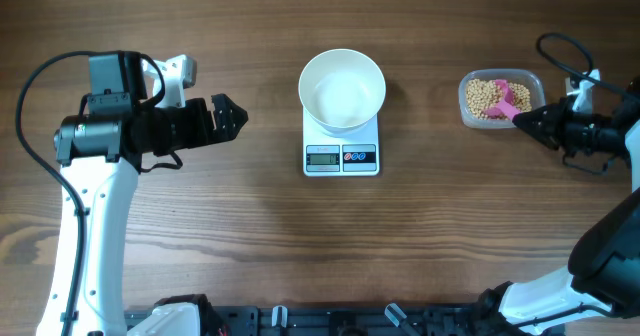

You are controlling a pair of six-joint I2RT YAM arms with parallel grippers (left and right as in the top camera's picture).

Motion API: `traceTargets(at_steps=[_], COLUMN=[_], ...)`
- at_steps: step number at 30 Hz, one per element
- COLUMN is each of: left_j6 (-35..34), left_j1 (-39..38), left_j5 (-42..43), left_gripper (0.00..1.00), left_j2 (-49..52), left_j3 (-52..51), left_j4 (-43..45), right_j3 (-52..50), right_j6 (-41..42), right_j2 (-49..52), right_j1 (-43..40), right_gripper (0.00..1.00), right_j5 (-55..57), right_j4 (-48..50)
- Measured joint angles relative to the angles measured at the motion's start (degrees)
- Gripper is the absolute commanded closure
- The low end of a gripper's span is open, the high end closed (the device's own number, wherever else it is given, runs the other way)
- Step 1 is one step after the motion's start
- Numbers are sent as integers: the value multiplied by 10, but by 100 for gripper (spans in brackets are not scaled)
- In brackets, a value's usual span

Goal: Scoop item into bowl and weigh 150g on scale
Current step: 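Drag the scoop through the soybeans and lift it filled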

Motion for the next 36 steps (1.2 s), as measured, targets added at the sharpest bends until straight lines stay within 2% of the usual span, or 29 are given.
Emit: traceTargets(at_steps=[14,25,36], left_j6=[0,0,0], left_j1=[0,0,0], left_j5=[0,0,0], left_gripper=[0,0,0], left_j2=[0,0,0], left_j3=[0,0,0], left_j4=[-2,-2,-2], right_j3=[-1,-1,-1], right_j6=[-39,-81,-101], right_j2=[0,0,0], right_j1=[-55,-121,-128], right_gripper=[96,96,96], right_j5=[-46,-123,-200], right_j4=[-29,-68,-92])
